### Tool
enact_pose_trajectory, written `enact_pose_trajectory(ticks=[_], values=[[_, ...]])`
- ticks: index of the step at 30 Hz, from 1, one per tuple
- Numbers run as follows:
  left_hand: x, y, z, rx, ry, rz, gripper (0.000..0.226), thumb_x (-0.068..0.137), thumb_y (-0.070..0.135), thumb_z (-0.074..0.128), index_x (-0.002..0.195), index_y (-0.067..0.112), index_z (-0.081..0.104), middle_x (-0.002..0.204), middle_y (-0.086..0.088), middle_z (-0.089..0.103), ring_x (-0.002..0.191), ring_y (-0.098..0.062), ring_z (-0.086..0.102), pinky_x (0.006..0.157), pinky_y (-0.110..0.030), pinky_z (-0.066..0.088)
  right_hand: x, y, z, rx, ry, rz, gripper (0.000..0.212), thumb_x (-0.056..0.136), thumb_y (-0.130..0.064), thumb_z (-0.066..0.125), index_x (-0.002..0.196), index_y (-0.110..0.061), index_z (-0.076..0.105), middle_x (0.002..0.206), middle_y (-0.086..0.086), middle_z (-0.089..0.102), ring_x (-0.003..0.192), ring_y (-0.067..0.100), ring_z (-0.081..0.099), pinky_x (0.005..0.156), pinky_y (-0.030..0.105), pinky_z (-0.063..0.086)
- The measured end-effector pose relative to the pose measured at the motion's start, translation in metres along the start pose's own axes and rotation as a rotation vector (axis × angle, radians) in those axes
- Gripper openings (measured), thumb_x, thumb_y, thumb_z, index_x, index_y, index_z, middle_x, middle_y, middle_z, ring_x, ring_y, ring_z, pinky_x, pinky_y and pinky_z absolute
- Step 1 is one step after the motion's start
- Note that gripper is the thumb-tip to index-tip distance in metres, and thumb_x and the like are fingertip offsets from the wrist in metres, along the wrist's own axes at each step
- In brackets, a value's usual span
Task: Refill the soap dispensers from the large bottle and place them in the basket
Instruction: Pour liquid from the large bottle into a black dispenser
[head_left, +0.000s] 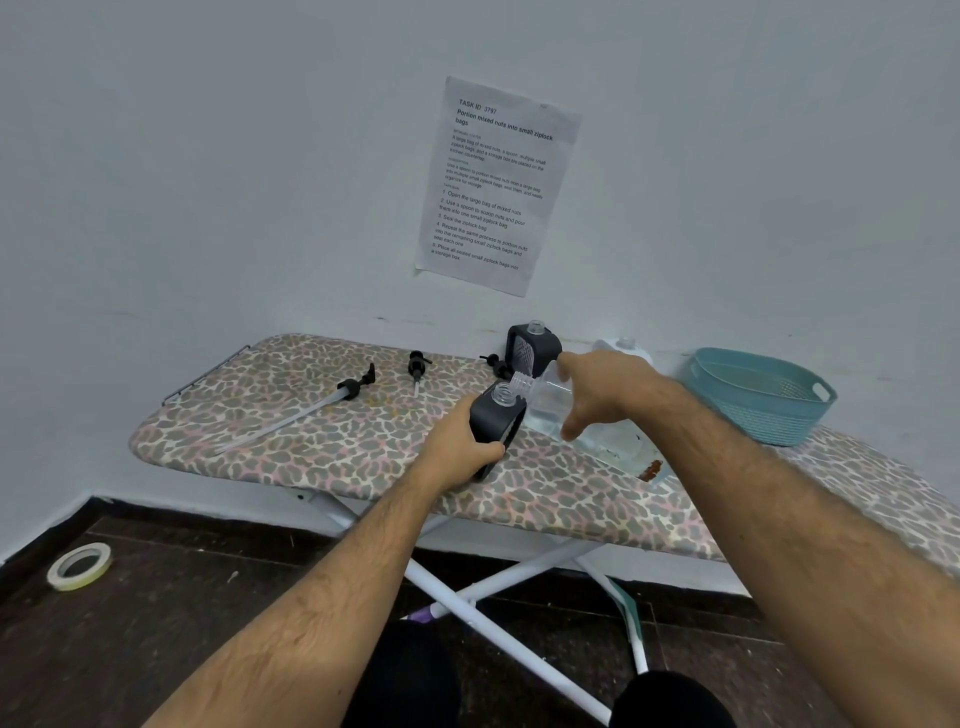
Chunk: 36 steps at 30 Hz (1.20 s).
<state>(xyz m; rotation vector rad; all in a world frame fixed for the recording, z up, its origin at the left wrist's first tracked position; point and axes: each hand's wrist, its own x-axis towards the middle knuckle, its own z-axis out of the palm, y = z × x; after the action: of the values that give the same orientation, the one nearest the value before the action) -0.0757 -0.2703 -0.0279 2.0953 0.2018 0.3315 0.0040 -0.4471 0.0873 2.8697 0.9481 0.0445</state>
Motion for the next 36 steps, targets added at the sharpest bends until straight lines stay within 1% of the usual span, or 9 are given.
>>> enact_pose_trajectory(ticks=[5, 10, 14, 18, 23, 30, 33, 36], values=[[-0.0004, 0.0009, 0.0004, -0.004, -0.005, -0.001, 0.066, 0.077, 0.017, 0.071, 0.137, 0.021, 0.043, 0.115, 0.000, 0.064, 0.100, -0.018, 0.062, 0.089, -0.043, 0.054, 0.0012, 0.0011, -0.0018, -0.018, -0.017, -0.001, 0.076, 0.065, -0.051, 0.084, 0.125, -0.023, 0.047, 0.108, -0.004, 0.061, 0.092, 0.018, 0.055, 0.066, 0.031, 0.042], [-0.0004, 0.0003, 0.0005, -0.005, -0.004, 0.000, 0.066, 0.077, 0.017, 0.071, 0.137, 0.020, 0.043, 0.116, 0.000, 0.064, 0.101, -0.018, 0.062, 0.088, -0.042, 0.054, 0.0015, 0.0007, -0.0031, -0.024, -0.022, -0.001, 0.076, 0.065, -0.051, 0.085, 0.125, -0.024, 0.047, 0.103, -0.005, 0.059, 0.092, 0.017, 0.055, 0.067, 0.031, 0.042], [-0.0002, 0.0008, 0.0007, -0.003, -0.007, 0.001, 0.066, 0.078, 0.016, 0.071, 0.137, 0.021, 0.043, 0.115, 0.001, 0.063, 0.099, -0.017, 0.062, 0.084, -0.035, 0.053, 0.0015, 0.0015, -0.0046, -0.035, -0.028, 0.001, 0.077, 0.065, -0.050, 0.085, 0.126, -0.024, 0.047, 0.109, -0.003, 0.061, 0.092, 0.017, 0.054, 0.071, 0.032, 0.046], [0.0005, 0.0017, 0.0005, 0.001, -0.014, 0.001, 0.064, 0.078, 0.016, 0.071, 0.136, 0.020, 0.044, 0.114, 0.002, 0.063, 0.097, -0.015, 0.061, 0.080, -0.030, 0.050, 0.0016, 0.0019, -0.0043, -0.040, -0.029, 0.002, 0.077, 0.064, -0.051, 0.085, 0.126, -0.024, 0.047, 0.110, -0.003, 0.062, 0.092, 0.018, 0.055, 0.075, 0.034, 0.049], [0.0023, 0.0022, 0.0002, 0.005, -0.025, -0.002, 0.065, 0.076, 0.016, 0.072, 0.135, 0.020, 0.045, 0.114, 0.002, 0.064, 0.097, -0.015, 0.062, 0.083, -0.033, 0.052, 0.0011, 0.0023, -0.0058, -0.032, -0.038, 0.007, 0.078, 0.064, -0.049, 0.085, 0.127, -0.024, 0.047, 0.111, -0.002, 0.062, 0.093, 0.018, 0.055, 0.078, 0.035, 0.050], [0.0015, 0.0029, 0.0002, 0.007, -0.022, -0.005, 0.065, 0.075, 0.016, 0.071, 0.134, 0.021, 0.045, 0.113, 0.001, 0.064, 0.096, -0.017, 0.062, 0.082, -0.036, 0.054, 0.0003, 0.0015, -0.0063, -0.031, -0.040, 0.007, 0.078, 0.064, -0.049, 0.085, 0.127, -0.024, 0.047, 0.110, -0.003, 0.061, 0.092, 0.018, 0.055, 0.075, 0.034, 0.049], [0.0012, 0.0029, 0.0002, 0.006, -0.023, -0.006, 0.065, 0.075, 0.016, 0.070, 0.134, 0.021, 0.045, 0.112, 0.001, 0.064, 0.096, -0.018, 0.062, 0.080, -0.034, 0.053, 0.0007, 0.0017, -0.0062, -0.033, -0.043, 0.002, 0.078, 0.064, -0.050, 0.085, 0.127, -0.024, 0.047, 0.107, -0.005, 0.060, 0.092, 0.017, 0.055, 0.075, 0.033, 0.049], [0.0014, 0.0029, 0.0007, 0.006, -0.019, -0.009, 0.065, 0.075, 0.015, 0.070, 0.134, 0.021, 0.045, 0.113, 0.001, 0.064, 0.097, -0.018, 0.062, 0.081, -0.036, 0.054, 0.0006, 0.0018, -0.0077, -0.034, -0.048, 0.001, 0.077, 0.065, -0.049, 0.085, 0.127, -0.024, 0.047, 0.110, -0.004, 0.061, 0.093, 0.018, 0.054, 0.075, 0.034, 0.049]])
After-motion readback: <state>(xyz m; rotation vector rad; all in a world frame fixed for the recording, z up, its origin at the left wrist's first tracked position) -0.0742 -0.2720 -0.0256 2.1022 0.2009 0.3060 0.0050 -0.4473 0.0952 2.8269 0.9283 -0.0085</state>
